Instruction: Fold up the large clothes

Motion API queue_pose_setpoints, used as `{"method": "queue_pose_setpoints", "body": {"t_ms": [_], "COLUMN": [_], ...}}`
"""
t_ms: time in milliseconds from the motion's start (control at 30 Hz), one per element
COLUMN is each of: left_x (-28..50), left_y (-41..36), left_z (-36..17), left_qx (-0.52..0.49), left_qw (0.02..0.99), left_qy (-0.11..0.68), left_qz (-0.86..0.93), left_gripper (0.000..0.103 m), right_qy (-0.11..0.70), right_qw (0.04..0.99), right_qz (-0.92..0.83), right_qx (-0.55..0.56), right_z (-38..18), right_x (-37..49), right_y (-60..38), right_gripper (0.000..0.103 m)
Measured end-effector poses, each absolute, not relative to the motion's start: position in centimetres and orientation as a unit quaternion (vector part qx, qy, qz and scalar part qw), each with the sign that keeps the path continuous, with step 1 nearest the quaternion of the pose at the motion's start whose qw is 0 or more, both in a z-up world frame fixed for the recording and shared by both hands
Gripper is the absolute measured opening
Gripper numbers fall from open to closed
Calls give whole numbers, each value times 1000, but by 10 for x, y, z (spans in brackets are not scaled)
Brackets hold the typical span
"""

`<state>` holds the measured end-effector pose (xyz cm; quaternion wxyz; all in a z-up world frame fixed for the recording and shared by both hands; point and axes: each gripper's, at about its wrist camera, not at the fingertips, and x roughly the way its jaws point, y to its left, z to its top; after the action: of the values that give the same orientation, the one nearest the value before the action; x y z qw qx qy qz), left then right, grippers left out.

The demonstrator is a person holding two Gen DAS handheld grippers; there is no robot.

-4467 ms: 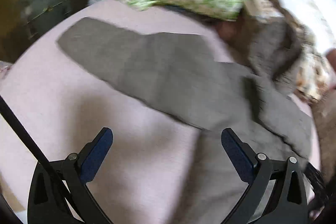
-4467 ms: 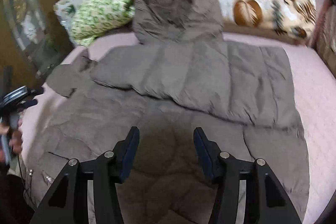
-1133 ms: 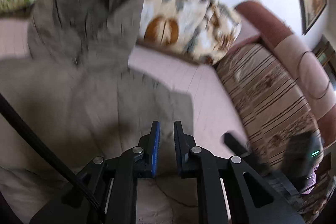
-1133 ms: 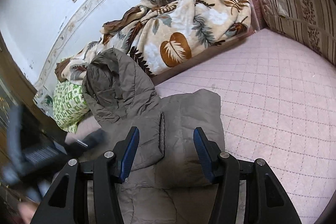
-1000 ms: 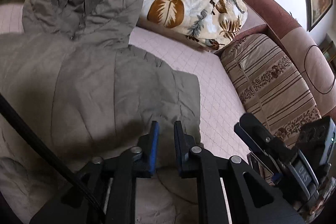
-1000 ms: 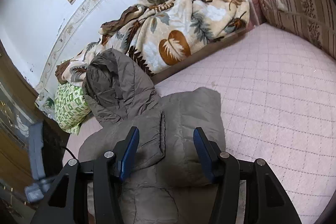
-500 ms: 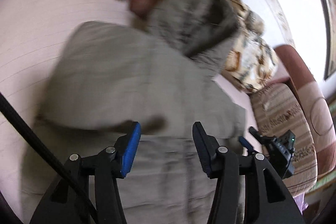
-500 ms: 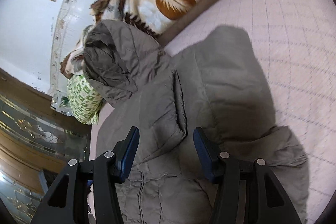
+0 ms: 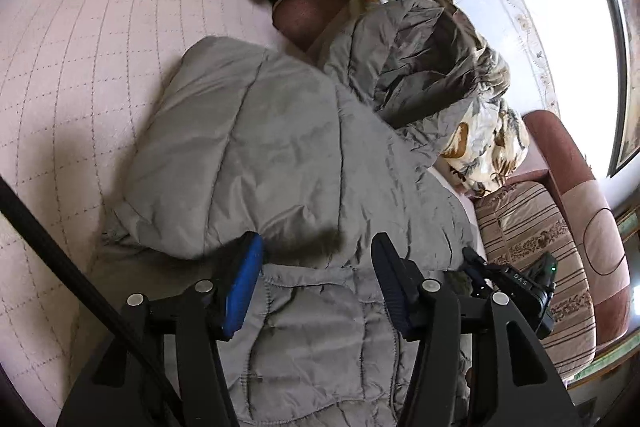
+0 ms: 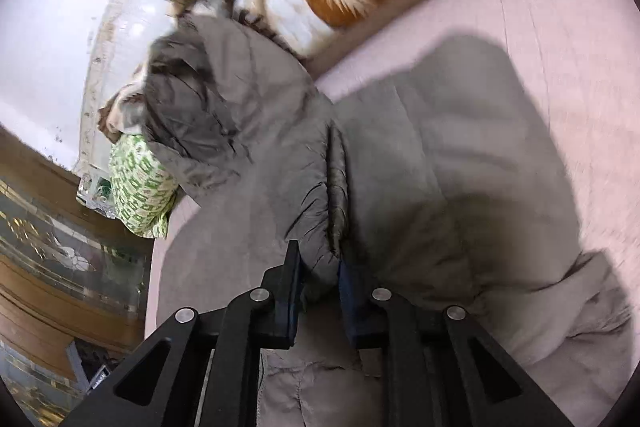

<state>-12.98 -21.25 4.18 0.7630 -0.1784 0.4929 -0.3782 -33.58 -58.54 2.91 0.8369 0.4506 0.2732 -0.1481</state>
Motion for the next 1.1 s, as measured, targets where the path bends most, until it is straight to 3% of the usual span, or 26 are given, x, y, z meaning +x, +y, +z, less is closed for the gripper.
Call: {"method": "queue_pose_setpoints", "body": {"t_ms": [233,467,667,800,1100], "left_x": [-132,-119,-119,-121,-131], "left_y": [-214,-226,-244,-241,-268], "left_z": [56,32,24,35,67], "left_qx": [-138,-78,0,-7,45], "left_qw": [809,813,826,833,862], "left_qy": [454,491,488,477,412], "left_qz": [-348,-304,-282,-281,-292], "left_gripper": [60,60,61,61,62], "right_qy": [245,333,360,365,303], "right_qw": [865,822,822,819,875], "right_qz": [-180,-235,-252,-253,-259], "right_qx": [399,398,361,362,275], "right_z": [65,21,18,26,72], "right_x": [-355,-343,-333,-335,-338], "right_y": [-583,-596,-591,-590,-561], "right_gripper": [17,17,19,27,29]}}
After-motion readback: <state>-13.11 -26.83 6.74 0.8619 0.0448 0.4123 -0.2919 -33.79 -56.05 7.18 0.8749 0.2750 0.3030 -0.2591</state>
